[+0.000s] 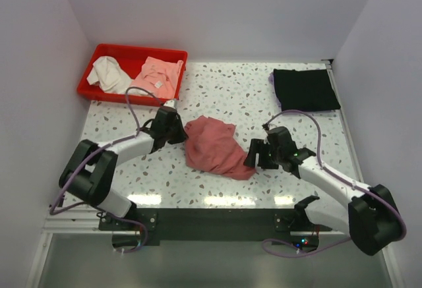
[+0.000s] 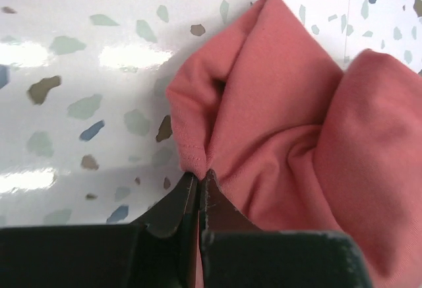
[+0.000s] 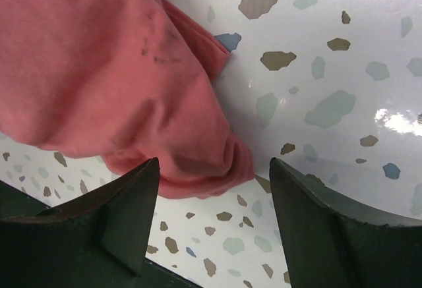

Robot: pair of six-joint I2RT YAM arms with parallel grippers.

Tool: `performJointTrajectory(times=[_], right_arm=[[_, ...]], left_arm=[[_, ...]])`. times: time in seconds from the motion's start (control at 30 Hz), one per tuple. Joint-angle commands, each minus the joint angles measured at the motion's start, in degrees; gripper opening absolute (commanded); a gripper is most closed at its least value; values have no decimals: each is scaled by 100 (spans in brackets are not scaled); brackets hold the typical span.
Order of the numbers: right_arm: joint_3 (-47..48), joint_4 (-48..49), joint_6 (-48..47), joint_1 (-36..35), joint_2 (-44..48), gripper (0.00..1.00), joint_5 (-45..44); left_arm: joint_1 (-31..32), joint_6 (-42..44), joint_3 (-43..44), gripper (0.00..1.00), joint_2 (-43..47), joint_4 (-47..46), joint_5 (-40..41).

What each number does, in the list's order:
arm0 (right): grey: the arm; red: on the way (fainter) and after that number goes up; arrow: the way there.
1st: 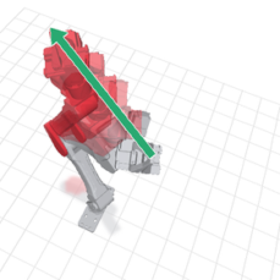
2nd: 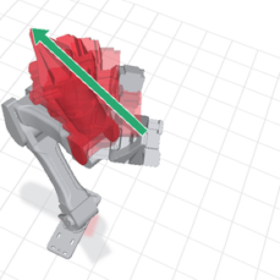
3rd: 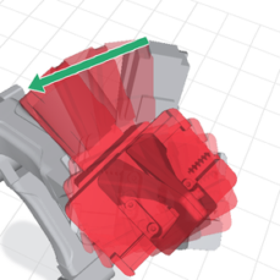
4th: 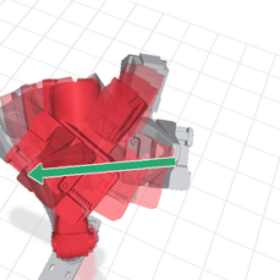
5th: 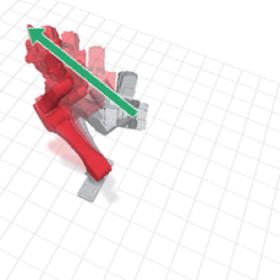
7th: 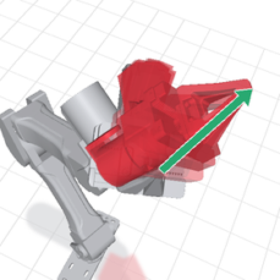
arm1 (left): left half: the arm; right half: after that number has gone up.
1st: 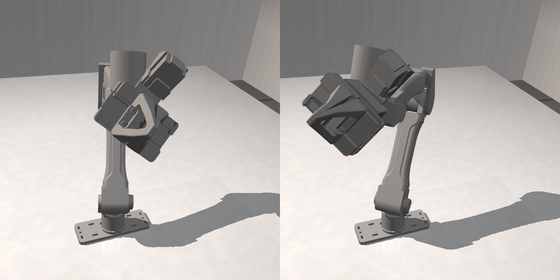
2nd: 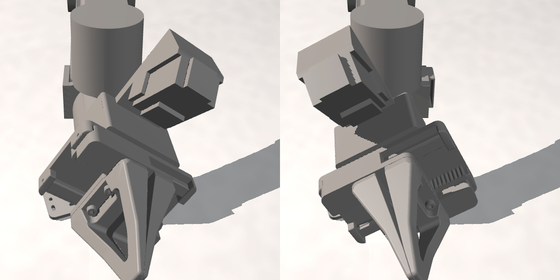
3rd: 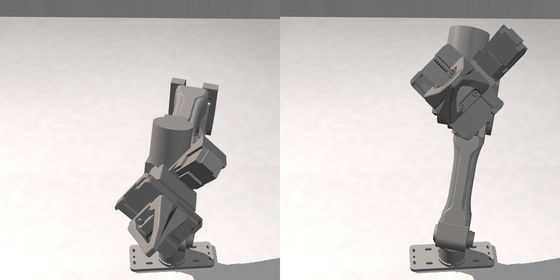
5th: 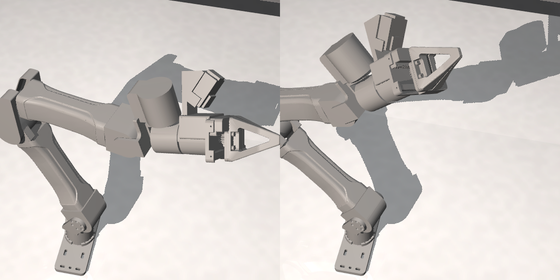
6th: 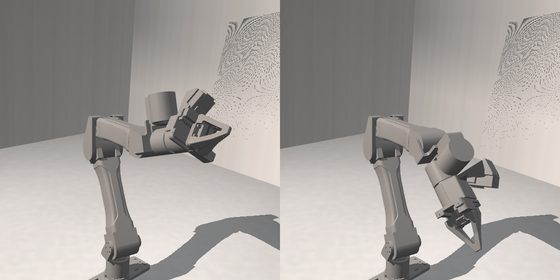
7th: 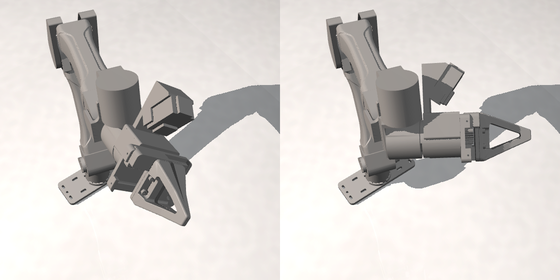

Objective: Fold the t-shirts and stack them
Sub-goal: Flatten the tshirt out

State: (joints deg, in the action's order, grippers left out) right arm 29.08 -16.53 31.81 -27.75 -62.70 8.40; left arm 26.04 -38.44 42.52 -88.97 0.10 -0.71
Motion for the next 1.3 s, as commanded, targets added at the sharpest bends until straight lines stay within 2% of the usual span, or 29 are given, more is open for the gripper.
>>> performJointTrajectory(times=[0.0,0.1,0.23,0.33,0.37,0.43,0.47,0.53,0.63,0.8,0.9,1.07,1.27], right_arm=[[238,501,-114,-46,-365,70,345],[203,799,-123,-160,-655,64,600],[256,994,-123,-354,-990,61,653],[282,1143,-105,-442,-1113,52,575],[300,1170,-105,-468,-1131,44,522],[317,1205,-123,-477,-1174,35,469],[352,1223,-140,-486,-1183,18,478],[449,1144,-254,-503,-1166,0,504],[739,784,-403,-512,-903,0,189],[1441,29,-808,-512,98,0,-768],[1881,-226,-975,-504,582,0,-998],[2610,-640,-1194,-512,969,0,-1726],[3330,-816,-1397,-512,1374,0,-1895]], left_arm=[[6,134,-323,0,792,262,554],[6,100,-613,0,1319,438,633],[6,38,-877,0,1689,631,704],[6,-15,-956,0,1926,711,748],[6,-6,-956,0,1971,728,739],[6,-15,-956,0,2085,781,748],[6,-6,-956,0,2120,807,748],[6,-6,-904,0,2252,886,739],[6,73,-755,0,2568,1036,800],[6,91,-535,0,3139,1001,994],[6,143,-280,0,3517,940,1011],[15,240,387,0,3851,1071,1556],[6,556,1073,0,4326,948,1609]])
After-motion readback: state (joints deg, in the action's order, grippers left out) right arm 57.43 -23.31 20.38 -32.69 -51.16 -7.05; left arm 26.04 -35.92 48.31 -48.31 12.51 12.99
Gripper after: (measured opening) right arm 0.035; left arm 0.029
